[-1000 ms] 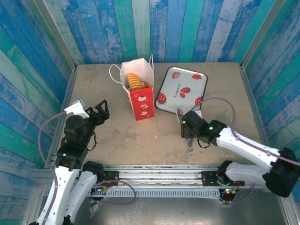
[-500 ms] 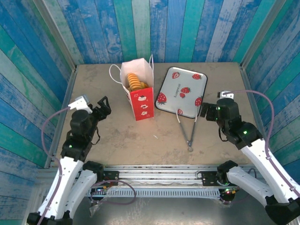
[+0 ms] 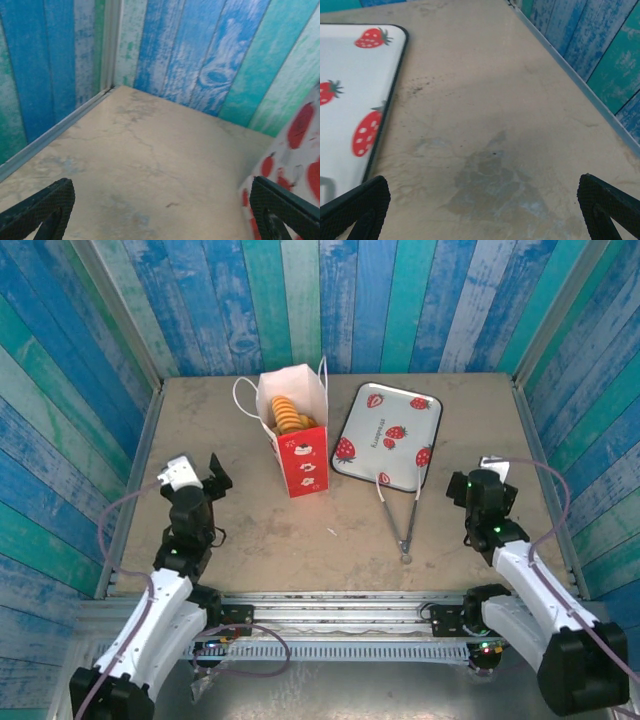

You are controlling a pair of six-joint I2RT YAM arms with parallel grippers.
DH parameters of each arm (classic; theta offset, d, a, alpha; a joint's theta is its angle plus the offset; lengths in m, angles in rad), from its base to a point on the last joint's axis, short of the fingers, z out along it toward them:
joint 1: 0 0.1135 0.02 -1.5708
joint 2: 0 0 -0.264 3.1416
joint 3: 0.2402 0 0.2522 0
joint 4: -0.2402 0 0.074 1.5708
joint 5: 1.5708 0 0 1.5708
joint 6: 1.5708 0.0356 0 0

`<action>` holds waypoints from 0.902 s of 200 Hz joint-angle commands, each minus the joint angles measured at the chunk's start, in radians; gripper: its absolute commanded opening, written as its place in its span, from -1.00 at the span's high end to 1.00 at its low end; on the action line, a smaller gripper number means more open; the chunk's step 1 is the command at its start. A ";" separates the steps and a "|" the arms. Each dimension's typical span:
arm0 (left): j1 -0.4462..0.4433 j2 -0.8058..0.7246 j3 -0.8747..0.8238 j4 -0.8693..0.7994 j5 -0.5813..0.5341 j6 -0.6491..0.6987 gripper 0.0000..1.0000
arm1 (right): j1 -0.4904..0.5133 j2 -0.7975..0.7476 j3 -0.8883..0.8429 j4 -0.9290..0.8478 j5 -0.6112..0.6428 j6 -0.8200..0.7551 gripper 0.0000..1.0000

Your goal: Place the fake bread into the paper bag

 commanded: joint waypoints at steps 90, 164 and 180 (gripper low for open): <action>0.117 0.495 -0.137 0.611 0.060 0.100 -0.89 | -0.046 0.567 -0.064 0.917 -0.189 -0.260 -1.00; 0.149 0.852 -0.086 0.976 0.235 0.251 -0.88 | -0.054 0.621 0.004 0.834 -0.218 -0.260 -1.00; 0.150 0.873 -0.080 0.971 0.271 0.272 -0.89 | -0.055 0.622 0.002 0.839 -0.218 -0.260 -1.00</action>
